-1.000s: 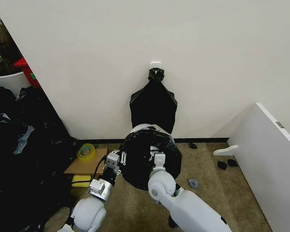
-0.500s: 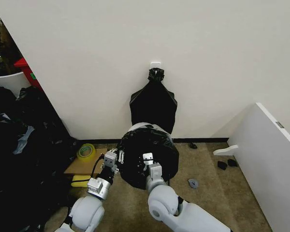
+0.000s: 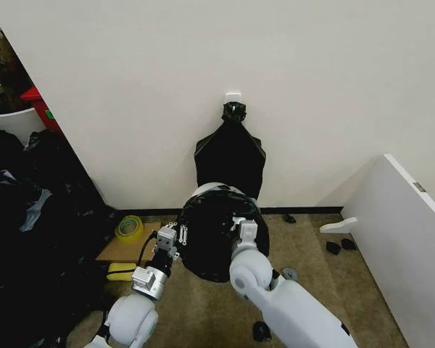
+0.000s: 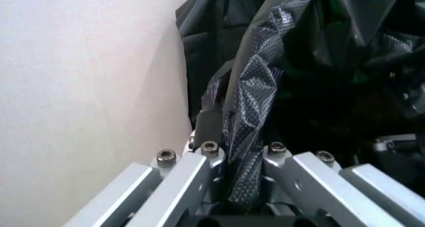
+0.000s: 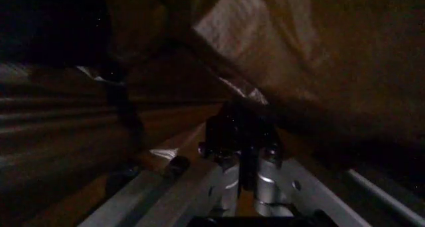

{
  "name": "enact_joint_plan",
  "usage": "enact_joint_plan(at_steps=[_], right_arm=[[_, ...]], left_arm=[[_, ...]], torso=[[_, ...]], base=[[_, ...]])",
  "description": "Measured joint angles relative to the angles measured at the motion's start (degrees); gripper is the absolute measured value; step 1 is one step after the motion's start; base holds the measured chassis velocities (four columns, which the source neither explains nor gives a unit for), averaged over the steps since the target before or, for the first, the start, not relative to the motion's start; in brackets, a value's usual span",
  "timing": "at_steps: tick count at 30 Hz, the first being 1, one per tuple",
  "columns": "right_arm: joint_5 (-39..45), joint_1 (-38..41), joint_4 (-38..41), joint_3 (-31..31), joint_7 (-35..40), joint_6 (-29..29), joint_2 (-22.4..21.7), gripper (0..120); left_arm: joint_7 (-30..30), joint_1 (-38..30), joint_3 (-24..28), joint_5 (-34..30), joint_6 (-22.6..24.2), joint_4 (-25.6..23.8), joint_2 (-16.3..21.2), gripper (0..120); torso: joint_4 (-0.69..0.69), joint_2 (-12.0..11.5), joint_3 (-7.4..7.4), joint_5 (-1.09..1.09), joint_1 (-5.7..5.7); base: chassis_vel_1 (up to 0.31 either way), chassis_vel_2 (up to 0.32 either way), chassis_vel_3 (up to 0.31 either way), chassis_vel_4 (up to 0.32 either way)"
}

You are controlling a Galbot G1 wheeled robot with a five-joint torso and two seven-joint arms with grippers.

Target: Place the garbage bag over the trash bin.

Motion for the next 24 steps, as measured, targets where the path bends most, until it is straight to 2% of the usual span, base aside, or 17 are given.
enact_joint_plan(at_steps=[7,11,18,24], right_arm=[[-2.7,-0.9,1.3,-3.5,-0.2,-0.5,-0.1,0],[-4.4,-1.5,2.6,-6.5,-3.5,2.2,0.1,0],[-6.0,0.7,-1.4,-6.0,-4.4,3.9,2.3,0],[-3.4,3.4,-5.6,-4.3,-0.4,-0.3,3.8,0]], left_arm=[[0.0,0.1,0.5,0.4,0.0,0.6,-0.1,2],[0.1,0.2,0.7,0.5,0.0,0.8,-0.1,2],[0.1,0.5,0.7,0.7,-0.1,0.6,0.3,2],[0.2,0.6,0.9,0.8,-0.2,0.3,0.3,2]], torso=[[0.00,0.0,0.00,0.00,0.00],[0.00,0.0,0.00,0.00,0.00],[0.00,0.0,0.00,0.00,0.00],[0.00,0.0,0.00,0.00,0.00]], base=[[0.000,0.000,0.000,0.000],[0.000,0.000,0.000,0.000],[0.000,0.000,0.000,0.000],[0.000,0.000,0.000,0.000]])
